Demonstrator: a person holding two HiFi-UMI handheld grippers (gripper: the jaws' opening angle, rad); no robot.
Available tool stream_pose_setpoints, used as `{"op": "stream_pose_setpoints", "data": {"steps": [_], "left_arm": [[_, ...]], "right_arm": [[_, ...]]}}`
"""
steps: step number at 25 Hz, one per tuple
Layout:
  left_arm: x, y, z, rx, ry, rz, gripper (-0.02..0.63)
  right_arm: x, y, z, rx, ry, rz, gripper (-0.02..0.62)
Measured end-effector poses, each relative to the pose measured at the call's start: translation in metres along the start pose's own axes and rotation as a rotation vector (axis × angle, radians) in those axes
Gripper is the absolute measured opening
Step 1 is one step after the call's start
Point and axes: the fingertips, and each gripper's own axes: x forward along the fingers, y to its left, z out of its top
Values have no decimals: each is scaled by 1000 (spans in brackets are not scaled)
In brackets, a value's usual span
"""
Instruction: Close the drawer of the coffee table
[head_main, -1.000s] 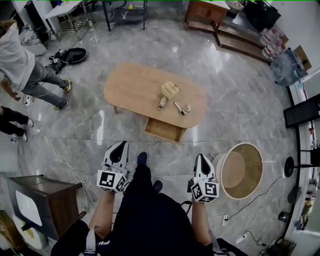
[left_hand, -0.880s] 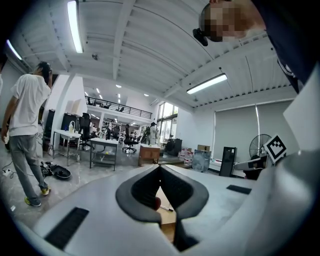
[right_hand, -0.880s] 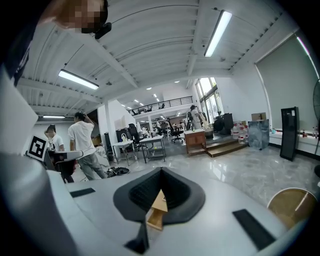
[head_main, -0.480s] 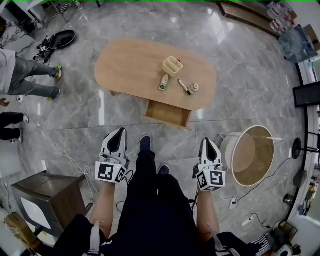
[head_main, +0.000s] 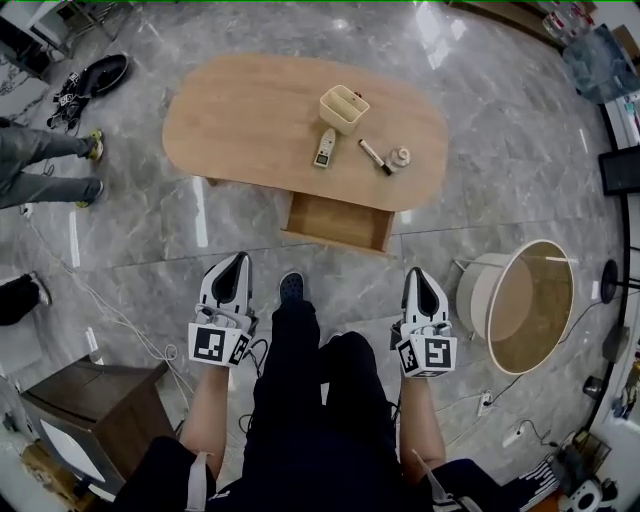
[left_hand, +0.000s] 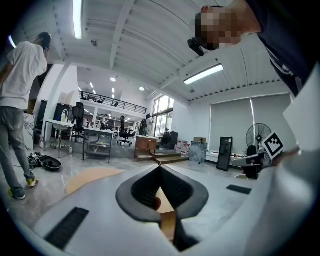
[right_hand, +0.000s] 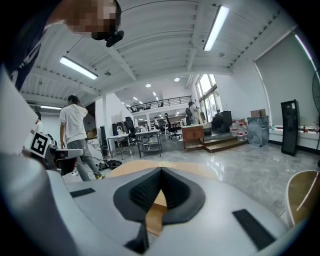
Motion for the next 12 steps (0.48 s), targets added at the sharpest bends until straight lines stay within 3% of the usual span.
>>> {"op": "stream_pose_setpoints", "data": {"steps": [12], "left_arm": [[31, 21, -143, 25, -5, -8, 25]], "right_arm": [[44, -36, -137, -23, -12, -12, 26]]}}
